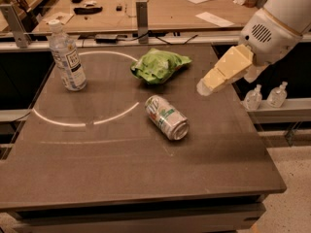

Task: Place 7up can upright

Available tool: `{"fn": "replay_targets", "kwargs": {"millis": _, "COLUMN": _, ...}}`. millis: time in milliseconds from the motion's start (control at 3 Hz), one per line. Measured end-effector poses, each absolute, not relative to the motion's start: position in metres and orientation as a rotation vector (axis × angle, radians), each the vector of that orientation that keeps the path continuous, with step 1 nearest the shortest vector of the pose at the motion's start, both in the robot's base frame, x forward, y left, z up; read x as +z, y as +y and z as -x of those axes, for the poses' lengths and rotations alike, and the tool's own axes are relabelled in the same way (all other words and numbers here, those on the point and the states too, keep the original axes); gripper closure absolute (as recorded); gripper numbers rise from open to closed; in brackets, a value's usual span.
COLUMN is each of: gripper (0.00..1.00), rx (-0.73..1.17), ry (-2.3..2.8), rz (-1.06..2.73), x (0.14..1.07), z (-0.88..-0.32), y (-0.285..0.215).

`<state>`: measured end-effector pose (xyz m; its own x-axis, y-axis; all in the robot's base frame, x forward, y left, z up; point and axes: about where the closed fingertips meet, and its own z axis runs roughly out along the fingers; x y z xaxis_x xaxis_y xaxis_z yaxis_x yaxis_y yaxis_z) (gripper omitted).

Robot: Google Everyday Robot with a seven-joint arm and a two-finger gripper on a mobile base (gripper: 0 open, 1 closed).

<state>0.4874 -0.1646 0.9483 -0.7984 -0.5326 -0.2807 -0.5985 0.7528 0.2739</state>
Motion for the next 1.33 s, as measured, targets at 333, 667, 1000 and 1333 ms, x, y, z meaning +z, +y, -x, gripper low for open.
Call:
{"fn": "replay_targets", "kwargs": {"millis": 333, "gripper": 0.00, "rx": 0.529, "ry": 2.771, "rz": 0.840, "x": 0.949, "z": -0.492, "y": -0.163}}
{"fn": "replay_targets", "kwargs": {"millis": 667, "gripper": 0.00, "rx": 0.527, "ry": 2.766, "rz": 0.846, "x": 0.949, "z": -0.492, "y": -0.163}}
{"fn": "replay_targets", "kwargs": {"millis": 1000, "gripper": 0.00, "rx": 0.531, "ry": 2.799, "rz": 0.783, "x": 0.937, "z": -0.489, "y": -0.150}}
{"fn": "replay_targets", "kwargs": {"millis": 1333, "gripper": 0.00, "rx": 0.476, "ry": 2.848, "rz": 0.678, "x": 0.915, "z": -0.482, "y": -0.133}}
